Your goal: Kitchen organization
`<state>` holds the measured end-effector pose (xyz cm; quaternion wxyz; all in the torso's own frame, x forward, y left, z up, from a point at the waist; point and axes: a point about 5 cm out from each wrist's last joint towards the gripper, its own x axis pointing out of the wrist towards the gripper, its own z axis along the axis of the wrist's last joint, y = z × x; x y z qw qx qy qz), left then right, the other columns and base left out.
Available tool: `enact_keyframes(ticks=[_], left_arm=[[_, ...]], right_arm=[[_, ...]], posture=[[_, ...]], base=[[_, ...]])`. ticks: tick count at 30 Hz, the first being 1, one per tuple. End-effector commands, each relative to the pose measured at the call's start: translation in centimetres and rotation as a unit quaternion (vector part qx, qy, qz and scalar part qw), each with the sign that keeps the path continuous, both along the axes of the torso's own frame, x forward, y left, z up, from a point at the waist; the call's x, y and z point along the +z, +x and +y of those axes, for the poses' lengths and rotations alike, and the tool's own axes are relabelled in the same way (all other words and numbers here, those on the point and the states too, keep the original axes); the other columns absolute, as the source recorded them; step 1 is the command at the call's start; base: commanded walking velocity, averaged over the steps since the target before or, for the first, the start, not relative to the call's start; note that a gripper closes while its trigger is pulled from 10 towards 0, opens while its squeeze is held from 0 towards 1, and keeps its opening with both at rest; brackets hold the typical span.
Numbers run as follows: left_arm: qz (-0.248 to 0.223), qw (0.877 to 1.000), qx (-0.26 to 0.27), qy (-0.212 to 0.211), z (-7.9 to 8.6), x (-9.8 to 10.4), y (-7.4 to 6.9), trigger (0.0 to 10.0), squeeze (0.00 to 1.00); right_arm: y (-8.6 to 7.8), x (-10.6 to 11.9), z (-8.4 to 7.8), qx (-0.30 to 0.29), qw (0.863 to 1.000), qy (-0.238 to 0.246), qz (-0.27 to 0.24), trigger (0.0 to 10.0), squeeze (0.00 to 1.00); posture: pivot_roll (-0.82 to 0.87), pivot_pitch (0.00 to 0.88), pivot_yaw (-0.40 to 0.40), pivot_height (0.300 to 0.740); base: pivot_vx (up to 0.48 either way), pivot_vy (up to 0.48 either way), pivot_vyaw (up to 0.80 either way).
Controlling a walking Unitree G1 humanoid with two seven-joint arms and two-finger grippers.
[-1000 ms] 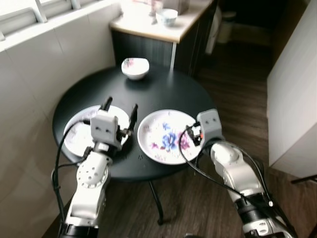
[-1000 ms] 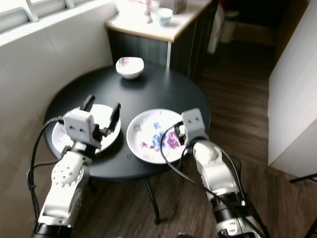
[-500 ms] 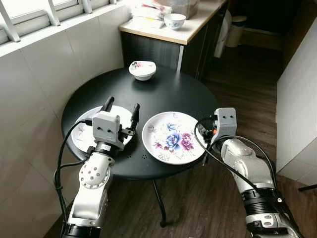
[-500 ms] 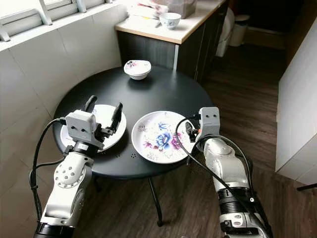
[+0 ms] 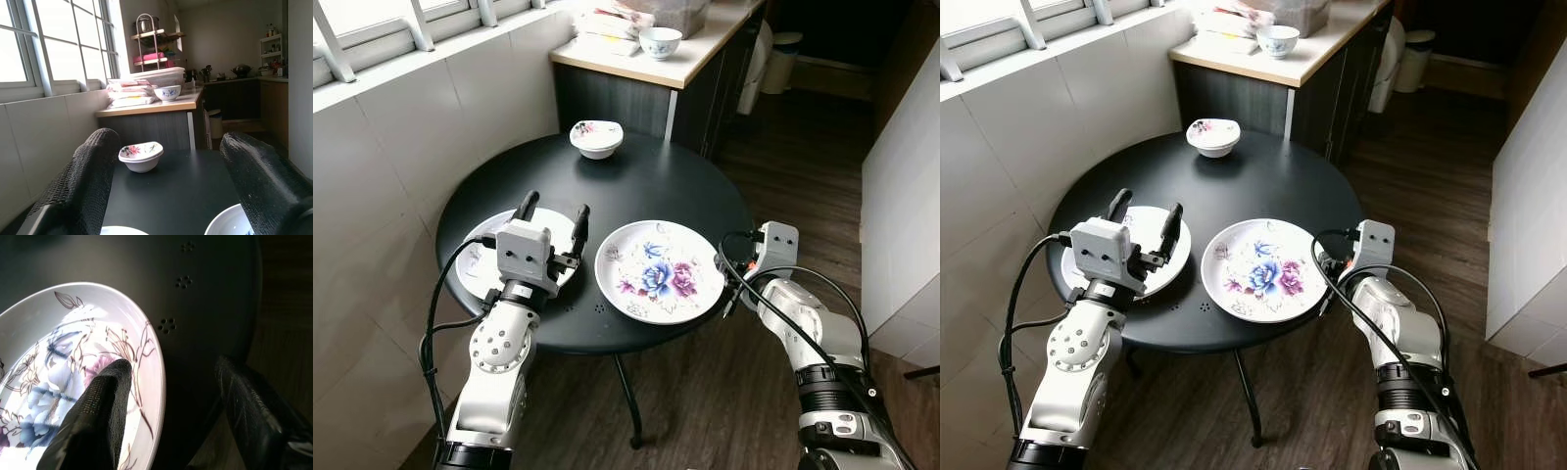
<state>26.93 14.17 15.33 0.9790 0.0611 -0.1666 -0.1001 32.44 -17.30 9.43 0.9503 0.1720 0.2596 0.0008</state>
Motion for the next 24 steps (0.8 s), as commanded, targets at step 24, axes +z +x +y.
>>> enact_keyframes(ticks=[24], left_arm=[[0.018,1.0,0.001,0.013,0.0,-0.4,0.5,10.0,0.0]], right_arm=[[1.6,-0.6,0.8,0.021,0.985,0.138,0.099,10.0,0.0]], posture=[[-0.04,0.0,-0.021,0.74]], base=[[0.0,0.0,0.0]])
